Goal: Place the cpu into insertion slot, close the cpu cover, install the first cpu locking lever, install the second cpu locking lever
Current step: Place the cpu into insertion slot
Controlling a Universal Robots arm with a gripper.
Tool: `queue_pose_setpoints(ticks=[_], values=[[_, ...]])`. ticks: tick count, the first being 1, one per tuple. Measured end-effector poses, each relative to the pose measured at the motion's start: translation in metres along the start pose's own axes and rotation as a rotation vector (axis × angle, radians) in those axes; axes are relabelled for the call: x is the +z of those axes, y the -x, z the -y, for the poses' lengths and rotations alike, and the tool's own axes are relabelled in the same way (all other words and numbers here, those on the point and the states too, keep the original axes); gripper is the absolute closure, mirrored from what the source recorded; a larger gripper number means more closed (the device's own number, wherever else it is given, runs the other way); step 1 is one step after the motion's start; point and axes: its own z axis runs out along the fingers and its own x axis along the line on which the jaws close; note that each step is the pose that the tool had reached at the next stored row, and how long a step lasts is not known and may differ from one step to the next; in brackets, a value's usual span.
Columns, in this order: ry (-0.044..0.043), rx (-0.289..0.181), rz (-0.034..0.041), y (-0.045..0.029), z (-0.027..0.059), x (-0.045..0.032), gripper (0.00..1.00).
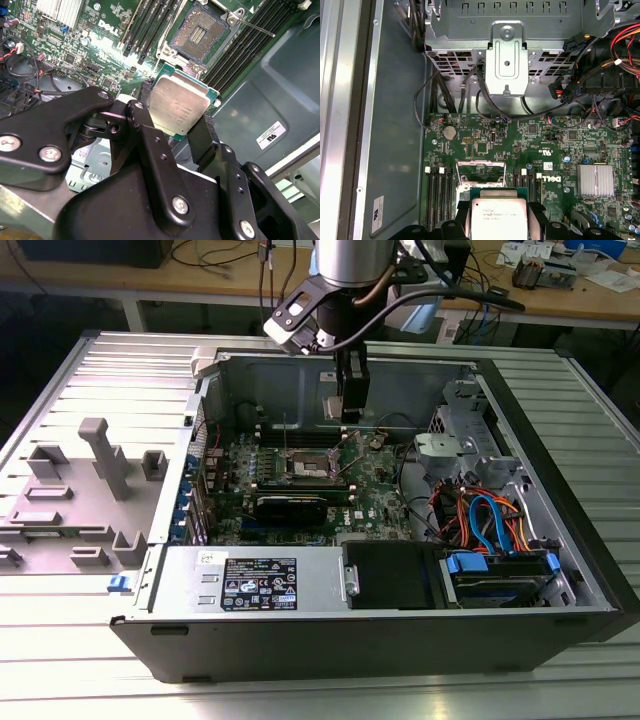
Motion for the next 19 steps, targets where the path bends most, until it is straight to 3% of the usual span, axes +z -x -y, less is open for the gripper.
queue_pose_setpoints(ticks=[12, 19], values=[[0.0007, 0.0, 0.0004, 0.0007, 0.0003, 0.0023, 0.46], [0.0006, 0.0, 0.0005, 0.0008, 0.0042, 0.0114, 0.46]])
